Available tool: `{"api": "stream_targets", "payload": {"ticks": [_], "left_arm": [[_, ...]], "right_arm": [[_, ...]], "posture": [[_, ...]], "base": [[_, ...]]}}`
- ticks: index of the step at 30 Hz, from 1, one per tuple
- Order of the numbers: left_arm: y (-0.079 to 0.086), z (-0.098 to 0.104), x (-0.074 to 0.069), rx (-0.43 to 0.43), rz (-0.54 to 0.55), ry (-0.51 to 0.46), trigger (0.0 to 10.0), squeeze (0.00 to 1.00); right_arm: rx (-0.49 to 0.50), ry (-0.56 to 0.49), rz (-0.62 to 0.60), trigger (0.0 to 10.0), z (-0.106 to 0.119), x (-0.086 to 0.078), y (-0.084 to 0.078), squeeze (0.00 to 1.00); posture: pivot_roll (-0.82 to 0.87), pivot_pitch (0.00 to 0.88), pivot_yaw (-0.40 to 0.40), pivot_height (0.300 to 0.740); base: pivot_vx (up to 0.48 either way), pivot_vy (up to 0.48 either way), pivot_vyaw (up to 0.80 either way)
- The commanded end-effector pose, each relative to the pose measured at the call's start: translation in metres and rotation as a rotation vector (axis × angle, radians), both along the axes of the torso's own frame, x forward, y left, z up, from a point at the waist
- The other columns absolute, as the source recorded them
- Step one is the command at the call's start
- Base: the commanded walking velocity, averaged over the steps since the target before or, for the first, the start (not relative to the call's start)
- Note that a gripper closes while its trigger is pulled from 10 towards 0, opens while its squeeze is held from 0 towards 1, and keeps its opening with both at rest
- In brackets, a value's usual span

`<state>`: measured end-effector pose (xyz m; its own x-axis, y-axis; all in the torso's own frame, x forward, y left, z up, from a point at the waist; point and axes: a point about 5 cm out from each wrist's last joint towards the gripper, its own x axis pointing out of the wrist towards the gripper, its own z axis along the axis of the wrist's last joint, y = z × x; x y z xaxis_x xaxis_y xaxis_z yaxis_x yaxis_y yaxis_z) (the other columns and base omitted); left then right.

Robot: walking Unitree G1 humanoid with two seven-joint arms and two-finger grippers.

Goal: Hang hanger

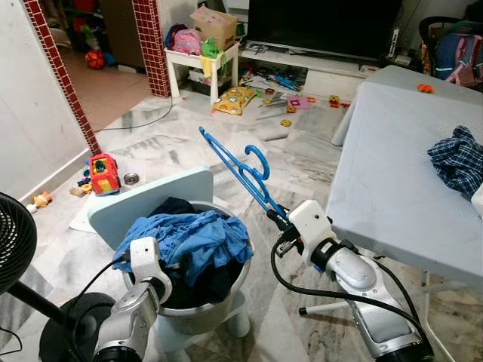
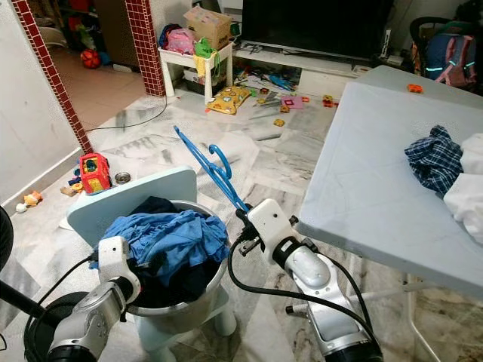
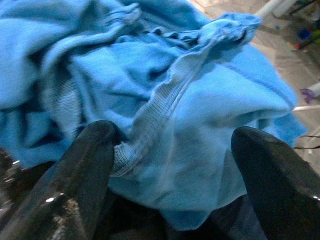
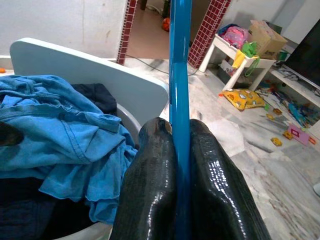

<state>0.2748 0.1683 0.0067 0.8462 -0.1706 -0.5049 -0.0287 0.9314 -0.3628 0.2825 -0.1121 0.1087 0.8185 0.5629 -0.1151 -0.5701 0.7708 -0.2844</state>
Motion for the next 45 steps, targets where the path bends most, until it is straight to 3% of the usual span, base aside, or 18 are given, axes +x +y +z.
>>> {"api": "stream_targets", "payload": {"ticks": [1,8,20,30,32,35,38,39,41,45], "left_arm": [[0.0,0.0,0.003,-0.009,-0.02,0.013,0.0,0.0],[0.004,-0.008,0.0,-0.001,-0.006,0.052,0.0,0.0],[0.016,-0.01,-0.005,-0.024,0.028,0.041,0.0,0.0],[0.015,-0.008,-0.004,-0.046,0.023,0.032,0.0,0.0],[0.017,-0.007,-0.004,-0.023,0.027,0.025,0.0,0.0],[0.033,-0.001,-0.004,0.116,0.084,-0.004,0.0,0.0],[0.038,0.004,-0.004,0.174,0.096,-0.026,0.0,0.0],[0.043,0.009,-0.005,0.231,0.109,-0.052,0.0,0.0],[0.044,0.011,-0.005,0.243,0.113,-0.058,0.0,0.0],[0.057,0.023,-0.006,0.362,0.127,-0.104,0.0,0.0]], "right_arm": [[-0.002,-0.031,0.009,10.0,0.009,0.001,0.001,0.0],[-0.011,-0.035,0.007,10.0,0.01,0.004,0.0,0.0],[-0.004,-0.049,0.012,10.0,0.01,0.011,0.009,0.0],[0.005,-0.054,0.011,10.0,0.01,0.012,0.012,0.0],[0.007,-0.054,0.009,10.0,0.009,0.012,0.012,0.0],[0.009,-0.051,0.007,10.0,0.009,0.012,0.011,0.0],[0.009,-0.047,0.006,10.0,0.007,0.012,0.011,0.0],[0.009,-0.045,0.006,10.0,0.007,0.011,0.011,0.0],[0.009,-0.045,0.007,10.0,0.007,0.011,0.011,0.0],[0.012,-0.051,0.015,10.0,0.008,0.012,0.015,0.0]], "posture": [[-0.15,0.018,-0.05,0.74],[-0.15,0.011,-0.051,0.74],[-0.11,0.0,-0.051,0.74],[-0.1,0.0,-0.046,0.74],[-0.1,0.0,-0.045,0.74],[-0.1,0.0,-0.045,0.74],[-0.1,0.0,-0.046,0.74],[-0.1,0.0,-0.046,0.74],[-0.1,0.0,-0.046,0.74],[-0.09,0.0,-0.047,0.74]], "base": [[0.0,0.0,0.0],[0.0,0.0,0.0],[0.0,0.0,0.0],[0.0,0.0,0.0],[0.0,0.0,0.0],[0.0,0.0,0.0],[0.0,0.0,0.0],[0.0,0.0,0.0],[0.0,0.0,0.0],[0.0,0.0,0.0]]}}
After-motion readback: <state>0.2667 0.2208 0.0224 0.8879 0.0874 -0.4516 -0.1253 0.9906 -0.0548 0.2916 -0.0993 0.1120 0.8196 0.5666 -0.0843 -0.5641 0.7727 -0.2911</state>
